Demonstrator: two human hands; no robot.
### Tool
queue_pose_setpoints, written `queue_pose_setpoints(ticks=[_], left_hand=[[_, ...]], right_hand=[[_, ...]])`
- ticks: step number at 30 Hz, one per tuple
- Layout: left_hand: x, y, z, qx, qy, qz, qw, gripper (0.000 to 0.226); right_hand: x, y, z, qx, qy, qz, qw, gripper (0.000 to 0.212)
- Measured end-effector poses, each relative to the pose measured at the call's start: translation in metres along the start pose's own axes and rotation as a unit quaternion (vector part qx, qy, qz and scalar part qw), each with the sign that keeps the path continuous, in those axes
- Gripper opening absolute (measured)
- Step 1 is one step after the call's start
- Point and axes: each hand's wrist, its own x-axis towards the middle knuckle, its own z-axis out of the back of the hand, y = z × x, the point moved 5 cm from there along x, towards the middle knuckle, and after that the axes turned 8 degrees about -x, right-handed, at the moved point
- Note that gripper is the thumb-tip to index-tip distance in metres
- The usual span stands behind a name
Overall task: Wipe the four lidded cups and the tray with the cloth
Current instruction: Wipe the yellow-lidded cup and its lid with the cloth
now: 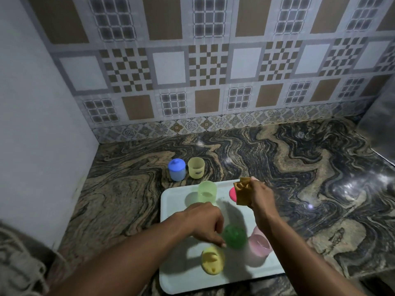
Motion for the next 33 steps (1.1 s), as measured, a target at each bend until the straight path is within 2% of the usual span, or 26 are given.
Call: queue_pose_setpoints(ticks=[4,8,14,17,21,23,25,29,31,33], left_hand=[[-0.013,-0.002,-0.015,0.024,0.063,0.016,0.998,0.051],[-0.02,-0.007,-0.026,0.049,0.076,0.028,0.996,0.043],[-0.024,-0.01,-0.024,0.034,0.025,0.026,0.999,0.024],[-0.024,-0.006,-0.011,0.013,-0.004,0.022,1.0,0.024],[-0.02,0.004,0.021,-0.036,-0.08,0.027,0.996,0.023],[-0.016,0.012,0.042,-0.067,-0.116,0.029,0.99,0.024],[-0.012,0.018,0.063,-0.087,-0.142,0.028,0.986,0.023],[0.002,0.022,0.102,-0.089,-0.208,0.022,0.974,0.018],[0.008,0.017,0.118,-0.078,-0.242,-0.004,0.967,0.014],[0.013,0.015,0.131,-0.064,-0.258,-0.028,0.964,0.012]], right_hand=[[-0.004,-0.005,-0.01,-0.012,0.016,0.005,1.0,0.031],[-0.006,-0.011,-0.012,-0.018,0.033,0.006,0.999,0.033],[-0.005,-0.01,-0.016,-0.026,0.043,0.013,0.999,0.033],[-0.005,-0.004,-0.021,-0.018,0.053,0.017,0.998,0.032],[-0.004,0.006,-0.026,-0.011,0.071,0.042,0.996,0.032],[-0.005,0.013,-0.024,-0.03,0.067,0.089,0.993,0.036],[-0.008,0.021,-0.02,-0.107,0.053,0.178,0.977,0.038],[-0.024,0.037,-0.028,-0.233,0.032,0.346,0.908,0.026],[-0.027,0.038,-0.04,-0.279,0.039,0.4,0.872,0.024],[-0.022,0.039,-0.044,-0.293,0.034,0.418,0.859,0.026]])
